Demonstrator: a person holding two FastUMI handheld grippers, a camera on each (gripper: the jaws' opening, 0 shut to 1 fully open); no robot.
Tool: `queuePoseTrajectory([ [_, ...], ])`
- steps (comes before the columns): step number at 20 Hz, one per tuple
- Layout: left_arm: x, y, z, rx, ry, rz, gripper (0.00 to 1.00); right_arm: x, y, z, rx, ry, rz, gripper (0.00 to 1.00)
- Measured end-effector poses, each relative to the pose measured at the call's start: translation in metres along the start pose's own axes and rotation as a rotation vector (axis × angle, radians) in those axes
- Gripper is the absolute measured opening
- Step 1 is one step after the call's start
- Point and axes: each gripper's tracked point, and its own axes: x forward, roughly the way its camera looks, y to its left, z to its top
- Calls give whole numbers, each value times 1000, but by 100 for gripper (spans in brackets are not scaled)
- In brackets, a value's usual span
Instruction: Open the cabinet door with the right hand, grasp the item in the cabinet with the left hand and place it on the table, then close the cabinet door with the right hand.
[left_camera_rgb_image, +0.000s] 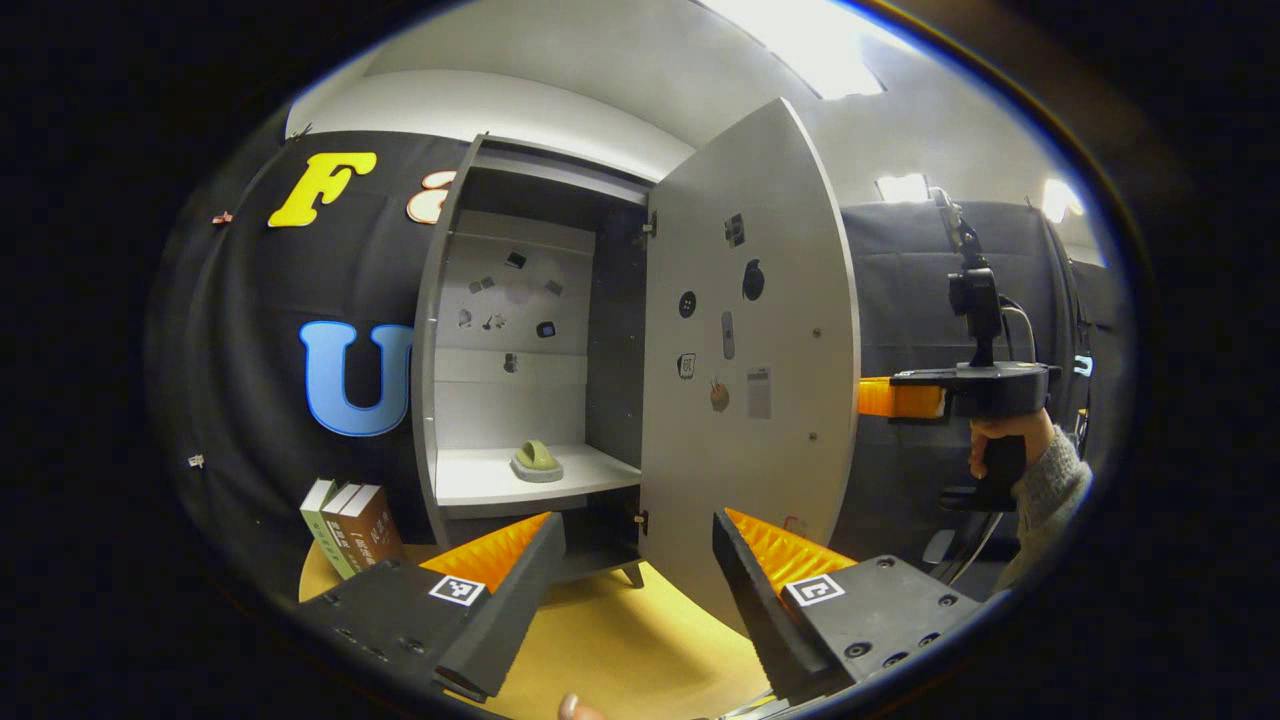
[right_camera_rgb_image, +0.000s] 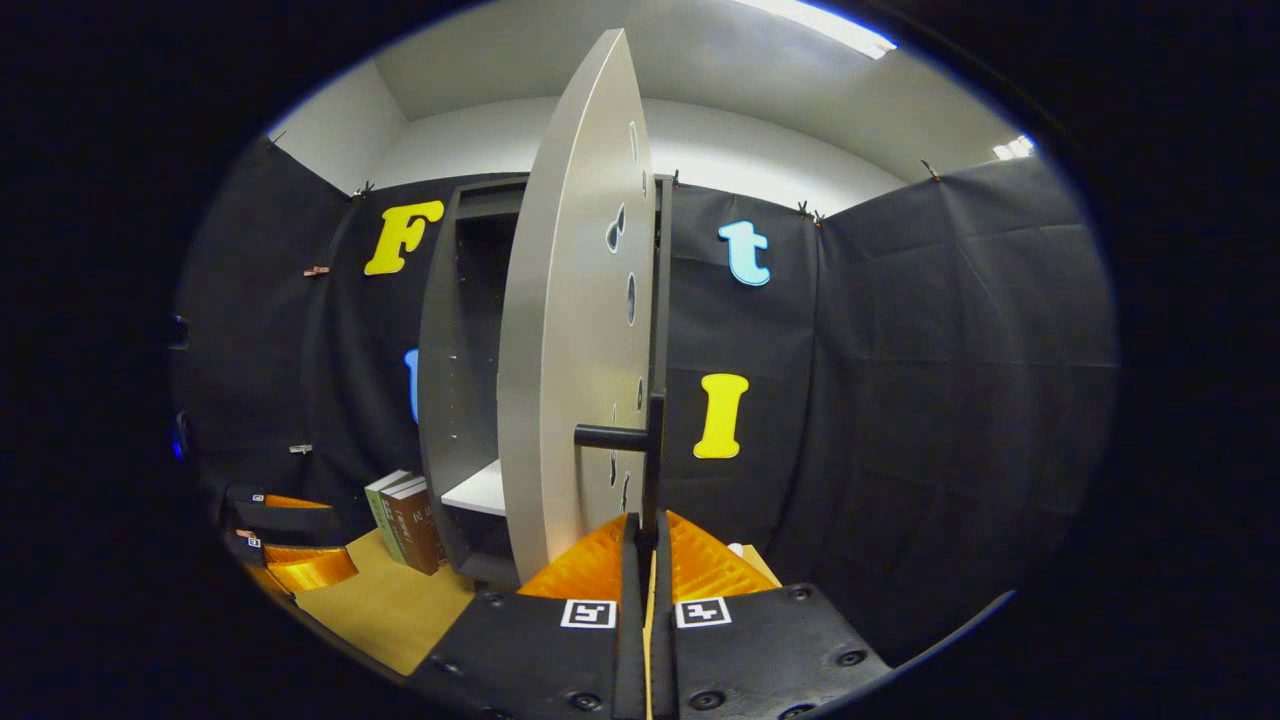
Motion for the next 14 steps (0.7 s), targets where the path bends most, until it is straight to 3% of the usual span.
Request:
queuePoseTrajectory([
  [1,5,-3,-1,0,3,-4,93,1,-5,0,15,1,1,11],
  [2,10,-6,-1,0,7,-8,93,0,-9,-1,31,2,5,5],
  [3,15,-7,-1,0,12,-11,93,0,-14,-1,44,-1,10,5],
  [4,20,-8,-2,0,16,-11,94,0,-19,-2,48,-4,11,10],
  [5,25,-8,-4,-2,20,-8,94,1,-22,-2,50,-3,14,5],
  [7,37,-7,-5,0,26,-5,94,1,-25,-3,54,-5,27,5],
  [14,78,30,-4,51,44,67,93,-19,-38,-18,2,28,29,6],
])
